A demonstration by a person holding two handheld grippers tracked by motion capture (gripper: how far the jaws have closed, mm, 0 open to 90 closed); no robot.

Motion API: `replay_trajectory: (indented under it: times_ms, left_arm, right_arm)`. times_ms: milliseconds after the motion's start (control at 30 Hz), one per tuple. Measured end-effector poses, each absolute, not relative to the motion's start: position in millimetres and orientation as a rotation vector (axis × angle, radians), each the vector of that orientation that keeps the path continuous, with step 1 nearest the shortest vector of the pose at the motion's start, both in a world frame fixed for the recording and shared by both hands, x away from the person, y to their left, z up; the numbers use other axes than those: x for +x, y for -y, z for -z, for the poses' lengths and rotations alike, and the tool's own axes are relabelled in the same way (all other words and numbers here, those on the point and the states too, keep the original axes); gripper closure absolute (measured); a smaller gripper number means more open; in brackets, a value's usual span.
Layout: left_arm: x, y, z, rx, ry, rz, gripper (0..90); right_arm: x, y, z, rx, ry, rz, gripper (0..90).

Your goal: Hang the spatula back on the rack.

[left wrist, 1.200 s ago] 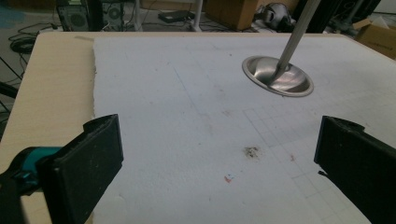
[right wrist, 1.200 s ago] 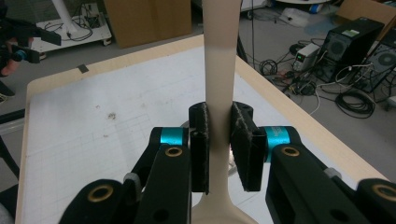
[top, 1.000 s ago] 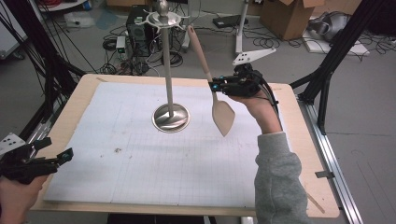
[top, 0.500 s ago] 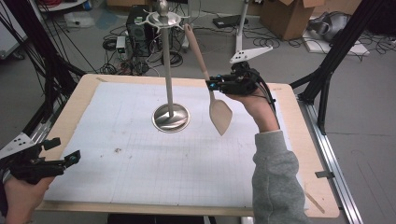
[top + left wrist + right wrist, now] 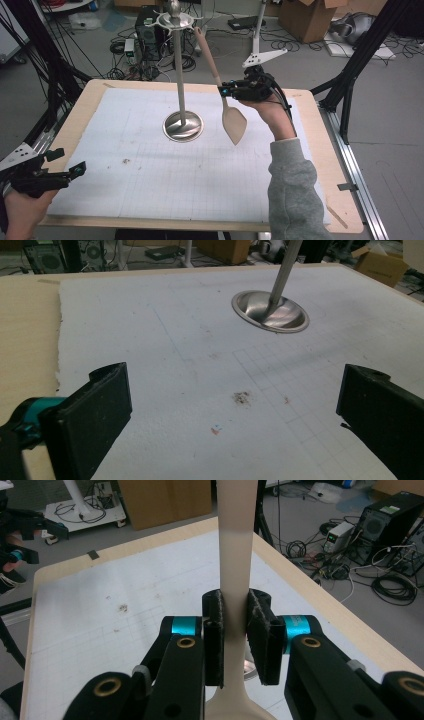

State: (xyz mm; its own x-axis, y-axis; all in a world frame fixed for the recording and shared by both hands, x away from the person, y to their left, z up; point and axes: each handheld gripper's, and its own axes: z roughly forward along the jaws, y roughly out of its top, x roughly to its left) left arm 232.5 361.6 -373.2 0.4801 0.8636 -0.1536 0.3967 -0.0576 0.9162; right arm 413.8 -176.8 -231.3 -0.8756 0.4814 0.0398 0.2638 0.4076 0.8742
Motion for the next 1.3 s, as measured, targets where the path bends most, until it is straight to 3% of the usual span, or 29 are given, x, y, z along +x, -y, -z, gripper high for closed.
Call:
replay_trajectory:
  times_ms: [1300]
  left_arm:
    - [227.1, -362.5, 373.5, 1.66, -1.103, -0.55, 1.7]
  right_arm:
    - [429.1, 139.4, 242.2, 0.66, -2.475, -1.412, 78.3]
